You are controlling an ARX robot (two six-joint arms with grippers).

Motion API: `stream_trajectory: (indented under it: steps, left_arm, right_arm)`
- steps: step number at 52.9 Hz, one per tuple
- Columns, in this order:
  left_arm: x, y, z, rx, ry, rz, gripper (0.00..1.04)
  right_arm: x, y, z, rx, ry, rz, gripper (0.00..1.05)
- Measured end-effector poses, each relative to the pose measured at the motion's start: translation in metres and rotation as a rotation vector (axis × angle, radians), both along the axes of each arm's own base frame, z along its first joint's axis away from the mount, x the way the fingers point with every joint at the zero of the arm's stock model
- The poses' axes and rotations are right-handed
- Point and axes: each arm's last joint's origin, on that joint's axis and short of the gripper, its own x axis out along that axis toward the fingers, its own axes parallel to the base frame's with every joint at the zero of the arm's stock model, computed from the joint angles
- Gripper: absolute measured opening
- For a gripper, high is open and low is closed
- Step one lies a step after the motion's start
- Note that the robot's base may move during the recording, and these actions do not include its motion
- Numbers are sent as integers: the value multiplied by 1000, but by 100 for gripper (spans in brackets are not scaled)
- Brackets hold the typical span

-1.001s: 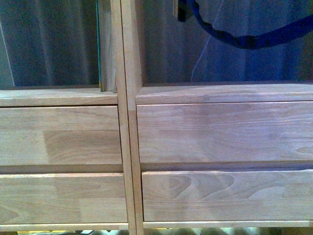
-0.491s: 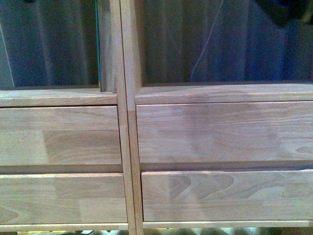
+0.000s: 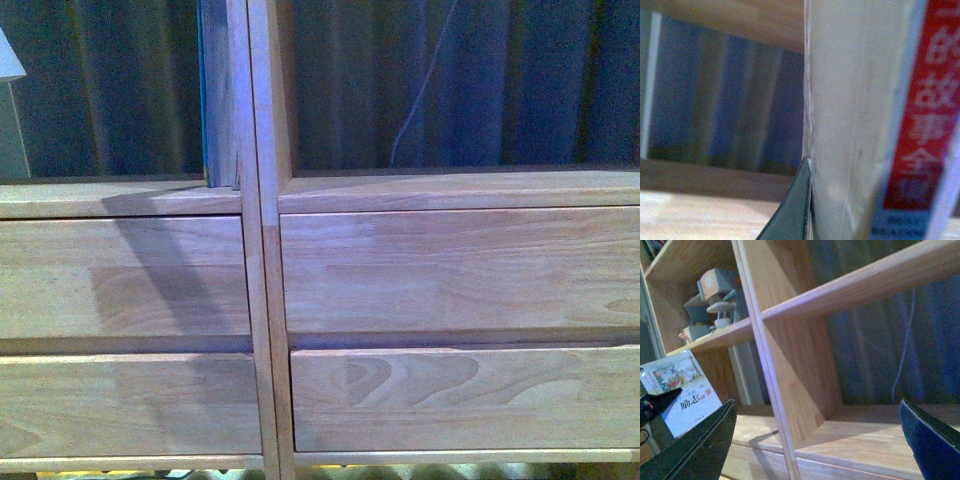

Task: Organize books on shelf

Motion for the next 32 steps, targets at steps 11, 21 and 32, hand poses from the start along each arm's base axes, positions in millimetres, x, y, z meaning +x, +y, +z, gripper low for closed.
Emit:
stream_trajectory:
  steps: [11,21,32]
  left_arm:
    - [55,-20,-2,230,-13,229,7]
    - [91,-48,-2,269,-11,204,7]
    - [124,-85,5,274,-8,168,7]
  right_arm:
    - [-40,5,2,-3,-63,4,98]
    - [-64,19,-12,-47,-85,5,98]
    - [-63,24,-28,-151,-126,-71,98]
